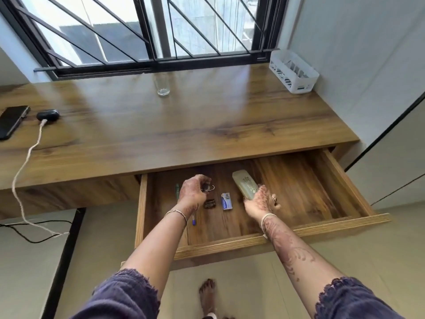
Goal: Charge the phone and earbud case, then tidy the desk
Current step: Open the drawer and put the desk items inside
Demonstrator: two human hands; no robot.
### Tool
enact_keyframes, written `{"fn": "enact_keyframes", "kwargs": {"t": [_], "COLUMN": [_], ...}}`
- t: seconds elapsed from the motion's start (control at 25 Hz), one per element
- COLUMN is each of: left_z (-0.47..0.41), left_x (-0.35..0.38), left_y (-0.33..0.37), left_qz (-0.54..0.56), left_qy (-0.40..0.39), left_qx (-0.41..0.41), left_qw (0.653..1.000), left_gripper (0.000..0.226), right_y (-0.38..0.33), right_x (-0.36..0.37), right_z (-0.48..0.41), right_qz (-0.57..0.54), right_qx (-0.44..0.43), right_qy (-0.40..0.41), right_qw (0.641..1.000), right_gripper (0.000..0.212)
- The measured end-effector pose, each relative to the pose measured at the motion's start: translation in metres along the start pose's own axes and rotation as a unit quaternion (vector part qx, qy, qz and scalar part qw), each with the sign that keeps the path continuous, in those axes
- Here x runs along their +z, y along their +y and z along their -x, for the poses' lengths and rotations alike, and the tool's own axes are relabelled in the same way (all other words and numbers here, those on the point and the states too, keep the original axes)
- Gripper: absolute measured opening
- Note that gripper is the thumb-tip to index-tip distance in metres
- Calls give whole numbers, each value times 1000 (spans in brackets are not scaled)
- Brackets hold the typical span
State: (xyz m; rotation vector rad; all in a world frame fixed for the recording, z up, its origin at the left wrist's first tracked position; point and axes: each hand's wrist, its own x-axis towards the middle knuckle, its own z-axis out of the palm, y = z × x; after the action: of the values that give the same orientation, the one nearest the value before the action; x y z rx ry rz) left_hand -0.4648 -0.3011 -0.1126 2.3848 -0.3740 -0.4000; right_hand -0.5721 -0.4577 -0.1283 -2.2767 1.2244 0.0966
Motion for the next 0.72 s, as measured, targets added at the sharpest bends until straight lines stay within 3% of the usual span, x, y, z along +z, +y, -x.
{"fn": "enact_keyframes", "kwargs": {"t": [0.32,0.6,0.72], "left_z": [-27,-32,-23], "left_x": [32,36,29], "left_y": [-6,-2,2], "left_qz": [-24,-26,-23], "left_qy": [-21,-28,-3], "left_qx": [-28,-30,-15], "left_qw": [999,999,1000], "left_gripper": [43,49,46], "right_y": [-2,0,-7], "right_x": [16,15,7], "right_z": [-11,-10,-4], "right_qz": [10,37,34], "right_qx": [97,83,34], "right_qy": [-29,-20,36], "right_qw": [995,996,998], "right_gripper": [98,111,102]}}
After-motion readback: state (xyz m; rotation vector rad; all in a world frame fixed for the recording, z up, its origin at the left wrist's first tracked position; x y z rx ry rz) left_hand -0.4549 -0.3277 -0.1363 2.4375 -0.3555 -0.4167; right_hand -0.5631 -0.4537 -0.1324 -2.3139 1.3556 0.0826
